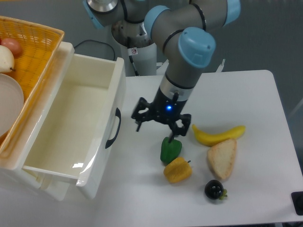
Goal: Slide the top white drawer open
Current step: 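Open the gripper, release the handle and lift away from the drawer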
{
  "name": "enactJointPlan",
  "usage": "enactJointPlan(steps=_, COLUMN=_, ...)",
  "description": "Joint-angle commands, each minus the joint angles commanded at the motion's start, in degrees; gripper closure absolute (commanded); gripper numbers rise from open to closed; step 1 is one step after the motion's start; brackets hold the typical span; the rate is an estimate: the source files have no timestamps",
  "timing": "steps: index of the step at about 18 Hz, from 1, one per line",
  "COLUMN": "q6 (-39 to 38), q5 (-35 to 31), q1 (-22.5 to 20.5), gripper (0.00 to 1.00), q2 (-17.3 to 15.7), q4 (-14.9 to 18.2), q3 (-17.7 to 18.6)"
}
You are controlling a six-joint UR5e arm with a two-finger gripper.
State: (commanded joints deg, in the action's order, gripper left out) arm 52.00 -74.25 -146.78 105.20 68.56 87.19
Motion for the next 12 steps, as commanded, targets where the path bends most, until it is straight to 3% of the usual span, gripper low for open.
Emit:
enactJointPlan(steps=5, q6=18.7, q5=-11.0, q1=-1.8, gripper=0.0, q2=1.8, q4=-0.3, q3=0.3)
enactJointPlan(steps=8, q6=20.3, q5=-15.4, q1=-2.0, gripper=0.0, q2=3.6, q4=-0.3, q3=0.4)
enactJointPlan(steps=12, q6=20.4, q5=-16.3, q1=-3.3, gripper=0.0, q2=4.1, q4=-0.3, q3=0.2)
